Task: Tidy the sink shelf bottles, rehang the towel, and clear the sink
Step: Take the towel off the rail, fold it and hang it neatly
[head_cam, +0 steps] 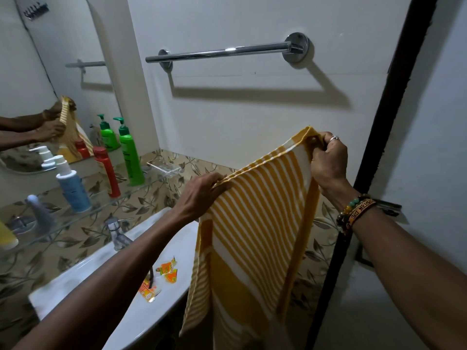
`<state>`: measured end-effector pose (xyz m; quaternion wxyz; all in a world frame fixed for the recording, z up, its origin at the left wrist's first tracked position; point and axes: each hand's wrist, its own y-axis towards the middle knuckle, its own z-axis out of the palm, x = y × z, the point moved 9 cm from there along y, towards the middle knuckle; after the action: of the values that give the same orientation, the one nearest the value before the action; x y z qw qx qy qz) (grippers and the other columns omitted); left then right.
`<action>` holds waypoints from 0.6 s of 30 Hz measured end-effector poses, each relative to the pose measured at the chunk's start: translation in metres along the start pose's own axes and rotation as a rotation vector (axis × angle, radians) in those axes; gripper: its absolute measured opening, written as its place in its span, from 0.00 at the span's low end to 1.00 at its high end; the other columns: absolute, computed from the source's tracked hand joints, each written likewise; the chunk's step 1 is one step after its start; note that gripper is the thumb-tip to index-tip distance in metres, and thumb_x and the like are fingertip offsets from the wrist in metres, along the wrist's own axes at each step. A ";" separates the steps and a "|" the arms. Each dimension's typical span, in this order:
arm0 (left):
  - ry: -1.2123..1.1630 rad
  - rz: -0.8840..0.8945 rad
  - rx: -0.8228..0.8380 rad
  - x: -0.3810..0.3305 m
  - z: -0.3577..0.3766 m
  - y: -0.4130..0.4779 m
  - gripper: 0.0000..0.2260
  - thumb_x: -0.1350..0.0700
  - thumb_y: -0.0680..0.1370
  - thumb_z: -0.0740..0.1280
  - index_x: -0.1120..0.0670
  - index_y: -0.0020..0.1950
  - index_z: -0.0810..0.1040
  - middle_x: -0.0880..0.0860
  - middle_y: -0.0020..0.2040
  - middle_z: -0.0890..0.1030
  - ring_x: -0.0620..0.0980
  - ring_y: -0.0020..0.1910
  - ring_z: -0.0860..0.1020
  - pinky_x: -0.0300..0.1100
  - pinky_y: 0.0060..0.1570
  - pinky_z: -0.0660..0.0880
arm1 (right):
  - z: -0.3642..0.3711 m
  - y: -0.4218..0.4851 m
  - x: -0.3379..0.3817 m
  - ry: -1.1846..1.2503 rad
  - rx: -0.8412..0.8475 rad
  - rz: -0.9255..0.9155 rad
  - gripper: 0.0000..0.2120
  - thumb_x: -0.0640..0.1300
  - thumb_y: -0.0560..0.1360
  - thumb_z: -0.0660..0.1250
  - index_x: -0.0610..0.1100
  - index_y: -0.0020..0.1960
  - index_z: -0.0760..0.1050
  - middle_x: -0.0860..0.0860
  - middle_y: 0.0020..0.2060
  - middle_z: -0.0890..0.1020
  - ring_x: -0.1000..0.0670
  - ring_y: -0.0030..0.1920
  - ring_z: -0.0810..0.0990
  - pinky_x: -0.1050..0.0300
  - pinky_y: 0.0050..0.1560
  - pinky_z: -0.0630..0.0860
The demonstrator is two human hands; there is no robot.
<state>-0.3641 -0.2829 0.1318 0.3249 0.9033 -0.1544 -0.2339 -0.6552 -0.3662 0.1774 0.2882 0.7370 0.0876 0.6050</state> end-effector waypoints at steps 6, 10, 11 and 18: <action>-0.075 -0.156 0.140 0.019 0.012 -0.016 0.08 0.53 0.80 0.67 0.56 0.52 0.83 0.54 0.46 0.83 0.51 0.43 0.81 0.52 0.44 0.79 | 0.003 -0.005 -0.004 0.018 0.077 0.000 0.05 0.49 0.81 0.64 0.52 0.48 0.77 0.54 0.39 0.80 0.52 0.39 0.77 0.57 0.35 0.76; -0.388 -0.424 0.127 0.034 0.015 -0.019 0.09 0.53 0.79 0.67 0.58 0.52 0.81 0.57 0.49 0.83 0.56 0.50 0.82 0.50 0.50 0.81 | 0.017 -0.007 -0.004 -0.105 0.300 0.000 0.32 0.69 0.63 0.75 0.43 0.51 0.79 0.52 0.43 0.82 0.53 0.41 0.80 0.60 0.38 0.78; -0.488 -0.473 0.135 0.031 0.018 -0.018 0.08 0.53 0.80 0.67 0.58 0.51 0.79 0.58 0.49 0.82 0.56 0.50 0.81 0.49 0.50 0.80 | 0.021 -0.010 -0.002 -0.137 0.339 -0.017 0.32 0.70 0.59 0.76 0.43 0.46 0.79 0.52 0.40 0.83 0.54 0.39 0.81 0.61 0.35 0.77; -0.535 -0.343 0.211 -0.037 0.028 0.015 0.08 0.53 0.77 0.71 0.57 0.50 0.83 0.58 0.45 0.83 0.58 0.44 0.81 0.52 0.43 0.80 | 0.081 -0.060 0.027 -0.288 0.755 -0.244 0.42 0.70 0.54 0.76 0.55 0.65 0.78 0.61 0.51 0.80 0.56 0.53 0.79 0.67 0.49 0.75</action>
<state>-0.4117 -0.2920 0.1345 0.1336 0.8514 -0.1031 -0.4966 -0.5593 -0.3300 0.1601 0.0767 0.8522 0.3484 0.3828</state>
